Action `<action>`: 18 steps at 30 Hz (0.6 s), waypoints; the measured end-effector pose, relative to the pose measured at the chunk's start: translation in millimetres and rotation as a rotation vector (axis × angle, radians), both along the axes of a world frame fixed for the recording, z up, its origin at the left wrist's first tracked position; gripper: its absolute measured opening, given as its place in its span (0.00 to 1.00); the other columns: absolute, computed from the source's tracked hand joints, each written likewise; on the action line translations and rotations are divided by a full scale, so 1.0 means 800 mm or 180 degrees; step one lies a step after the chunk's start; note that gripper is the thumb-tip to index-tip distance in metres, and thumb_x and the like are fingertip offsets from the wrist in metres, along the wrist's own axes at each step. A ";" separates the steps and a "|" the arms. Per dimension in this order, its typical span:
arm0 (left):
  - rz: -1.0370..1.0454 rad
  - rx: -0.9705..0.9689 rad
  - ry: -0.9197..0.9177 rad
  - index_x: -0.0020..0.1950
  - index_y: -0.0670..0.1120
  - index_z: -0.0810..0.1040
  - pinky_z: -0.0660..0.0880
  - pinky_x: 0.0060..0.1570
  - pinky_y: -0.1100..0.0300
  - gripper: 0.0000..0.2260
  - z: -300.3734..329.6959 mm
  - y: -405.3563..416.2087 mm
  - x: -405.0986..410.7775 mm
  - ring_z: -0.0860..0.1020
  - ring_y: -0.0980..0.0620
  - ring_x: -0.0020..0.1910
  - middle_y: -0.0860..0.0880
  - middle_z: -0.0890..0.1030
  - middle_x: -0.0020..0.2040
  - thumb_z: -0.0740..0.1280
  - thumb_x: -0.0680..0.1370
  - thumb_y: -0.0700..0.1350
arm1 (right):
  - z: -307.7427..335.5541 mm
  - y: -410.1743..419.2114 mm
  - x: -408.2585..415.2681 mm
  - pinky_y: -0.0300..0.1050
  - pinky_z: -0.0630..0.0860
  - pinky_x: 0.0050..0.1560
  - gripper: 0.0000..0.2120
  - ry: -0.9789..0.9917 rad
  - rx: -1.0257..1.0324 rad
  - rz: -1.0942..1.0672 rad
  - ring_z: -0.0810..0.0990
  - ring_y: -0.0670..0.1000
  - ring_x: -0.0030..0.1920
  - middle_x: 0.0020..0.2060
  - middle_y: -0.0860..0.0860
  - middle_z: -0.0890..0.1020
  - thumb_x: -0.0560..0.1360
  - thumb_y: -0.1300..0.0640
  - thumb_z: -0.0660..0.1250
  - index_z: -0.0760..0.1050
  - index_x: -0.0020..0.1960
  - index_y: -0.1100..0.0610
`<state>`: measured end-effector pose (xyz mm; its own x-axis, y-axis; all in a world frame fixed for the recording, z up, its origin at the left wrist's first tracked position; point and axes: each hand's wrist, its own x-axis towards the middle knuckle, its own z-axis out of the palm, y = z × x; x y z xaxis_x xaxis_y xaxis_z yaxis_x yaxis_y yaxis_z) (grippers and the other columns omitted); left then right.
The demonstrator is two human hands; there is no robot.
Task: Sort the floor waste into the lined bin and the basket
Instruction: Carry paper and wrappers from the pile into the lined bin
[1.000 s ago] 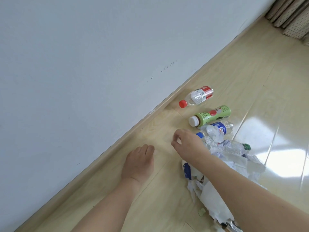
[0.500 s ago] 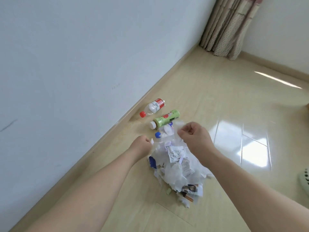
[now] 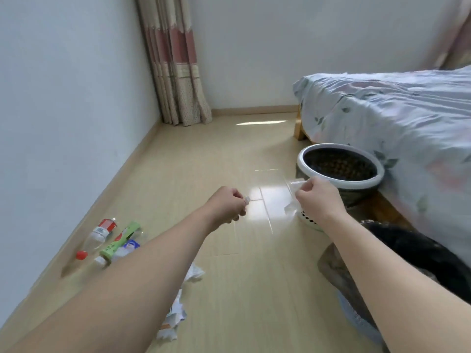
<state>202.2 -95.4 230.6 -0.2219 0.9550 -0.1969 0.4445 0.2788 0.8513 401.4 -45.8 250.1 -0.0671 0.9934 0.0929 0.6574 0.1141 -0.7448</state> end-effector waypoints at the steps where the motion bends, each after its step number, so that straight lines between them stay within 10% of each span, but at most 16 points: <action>1: -0.0207 -0.0028 -0.0014 0.41 0.45 0.72 0.65 0.29 0.61 0.09 0.004 0.016 0.045 0.72 0.52 0.29 0.48 0.79 0.36 0.65 0.79 0.46 | 0.004 0.012 0.043 0.47 0.72 0.49 0.07 -0.0058 -0.0029 -0.0150 0.76 0.54 0.48 0.47 0.55 0.79 0.76 0.59 0.61 0.75 0.51 0.60; 10: -0.1168 -0.0322 0.0427 0.40 0.44 0.73 0.66 0.22 0.68 0.06 -0.032 0.071 0.301 0.74 0.56 0.27 0.46 0.83 0.38 0.60 0.76 0.37 | -0.052 0.022 0.228 0.46 0.74 0.52 0.14 -0.0925 -0.1293 -0.0863 0.78 0.59 0.57 0.56 0.57 0.80 0.74 0.58 0.64 0.76 0.58 0.60; 18: -0.1260 -0.0542 0.0590 0.49 0.43 0.76 0.73 0.31 0.61 0.10 -0.042 0.078 0.311 0.78 0.49 0.34 0.43 0.84 0.47 0.58 0.75 0.34 | -0.056 0.030 0.239 0.54 0.71 0.64 0.20 -0.1147 -0.1310 -0.1089 0.73 0.61 0.63 0.62 0.57 0.76 0.74 0.55 0.63 0.72 0.65 0.57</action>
